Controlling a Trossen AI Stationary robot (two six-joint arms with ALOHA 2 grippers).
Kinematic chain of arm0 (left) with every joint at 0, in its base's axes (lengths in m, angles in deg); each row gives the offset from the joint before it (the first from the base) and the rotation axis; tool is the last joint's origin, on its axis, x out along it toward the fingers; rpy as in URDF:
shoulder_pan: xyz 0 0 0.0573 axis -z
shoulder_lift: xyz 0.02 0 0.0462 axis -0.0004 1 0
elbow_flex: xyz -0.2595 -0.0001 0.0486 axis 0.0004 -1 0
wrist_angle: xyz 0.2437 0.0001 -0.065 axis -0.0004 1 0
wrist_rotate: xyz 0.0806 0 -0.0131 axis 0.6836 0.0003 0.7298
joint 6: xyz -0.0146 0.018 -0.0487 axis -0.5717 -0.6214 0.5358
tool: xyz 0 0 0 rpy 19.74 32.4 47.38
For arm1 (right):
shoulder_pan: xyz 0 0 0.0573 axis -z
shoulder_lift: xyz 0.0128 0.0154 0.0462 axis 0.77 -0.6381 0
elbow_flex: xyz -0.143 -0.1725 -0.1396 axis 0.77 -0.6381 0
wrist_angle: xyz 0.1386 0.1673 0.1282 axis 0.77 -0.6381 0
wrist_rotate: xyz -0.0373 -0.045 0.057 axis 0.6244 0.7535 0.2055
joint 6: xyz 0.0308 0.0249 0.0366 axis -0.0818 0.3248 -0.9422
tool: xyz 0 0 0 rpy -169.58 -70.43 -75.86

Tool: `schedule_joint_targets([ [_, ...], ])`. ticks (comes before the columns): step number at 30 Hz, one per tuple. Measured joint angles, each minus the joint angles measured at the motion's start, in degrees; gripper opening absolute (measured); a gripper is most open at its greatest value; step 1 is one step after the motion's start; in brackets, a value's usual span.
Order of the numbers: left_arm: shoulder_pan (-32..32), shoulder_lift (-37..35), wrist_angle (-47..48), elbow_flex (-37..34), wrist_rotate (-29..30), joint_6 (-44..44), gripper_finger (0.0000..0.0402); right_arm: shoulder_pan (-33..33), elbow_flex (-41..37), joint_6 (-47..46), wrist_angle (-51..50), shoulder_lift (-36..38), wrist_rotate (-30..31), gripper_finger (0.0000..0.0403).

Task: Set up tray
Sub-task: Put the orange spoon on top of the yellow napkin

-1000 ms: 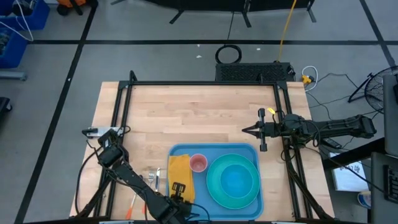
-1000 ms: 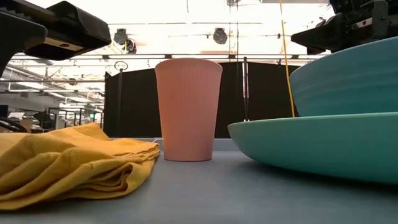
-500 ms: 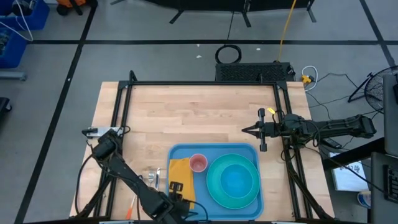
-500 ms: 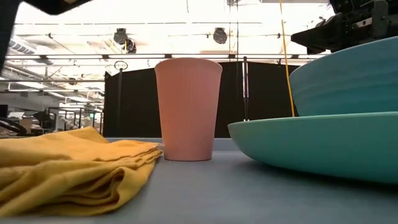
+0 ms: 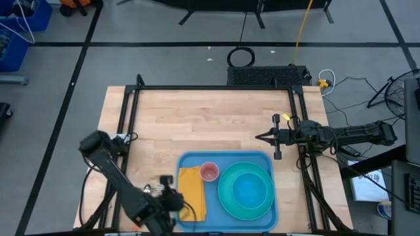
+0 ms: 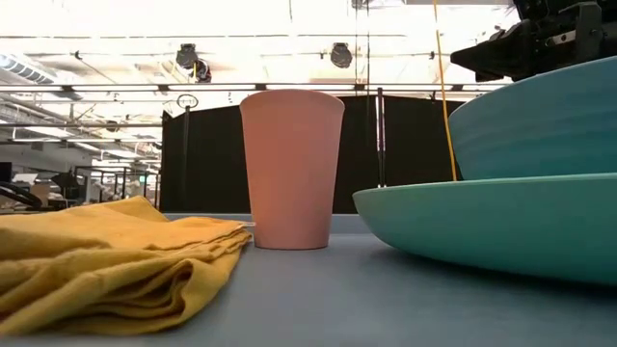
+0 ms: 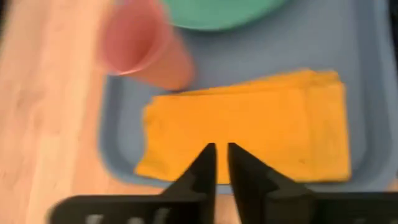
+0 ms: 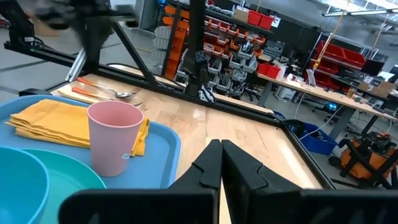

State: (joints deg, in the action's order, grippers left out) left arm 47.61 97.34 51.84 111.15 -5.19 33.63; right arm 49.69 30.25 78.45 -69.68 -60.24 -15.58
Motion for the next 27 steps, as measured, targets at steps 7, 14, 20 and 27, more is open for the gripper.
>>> schedule_joint_targets([
  [7,-0.5,-17.9,-18.0,-26.4,0.7,9.3,0.0005,0.0,0.0,1.3,-0.4,0.0,-0.1,0.0000],
  [14,-2.4,-31.3,-57.3,-52.3,-6.0,10.2,0.0003,0.0,0.0,1.4,-0.7,0.0,-0.1,0.0000],
  [20,-2.3,-31.8,-53.7,-56.2,-12.8,40.3,0.0002,0.0,0.0,0.2,-1.0,0.0,-0.1,0.0000],
  [27,-0.9,-28.5,-47.2,-52.5,-21.9,57.1,0.0003,0.0,0.0,-1.3,-2.8,0.0,0.0,0.0000],
])
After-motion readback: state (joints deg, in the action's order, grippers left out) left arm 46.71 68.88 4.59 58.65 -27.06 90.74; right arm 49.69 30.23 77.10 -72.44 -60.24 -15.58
